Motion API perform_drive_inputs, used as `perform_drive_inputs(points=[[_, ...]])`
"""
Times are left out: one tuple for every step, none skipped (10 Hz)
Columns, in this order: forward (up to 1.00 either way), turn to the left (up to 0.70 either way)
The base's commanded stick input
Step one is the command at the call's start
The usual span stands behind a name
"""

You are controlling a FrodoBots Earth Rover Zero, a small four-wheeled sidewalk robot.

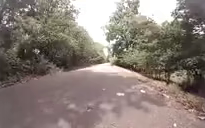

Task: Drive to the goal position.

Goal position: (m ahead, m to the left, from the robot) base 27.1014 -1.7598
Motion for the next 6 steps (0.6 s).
perform_drive_inputs(points=[[0.70,0.00],[0.70,0.00],[0.70,0.00],[0.70,0.00],[0.70,0.00],[0.70,0.00]])
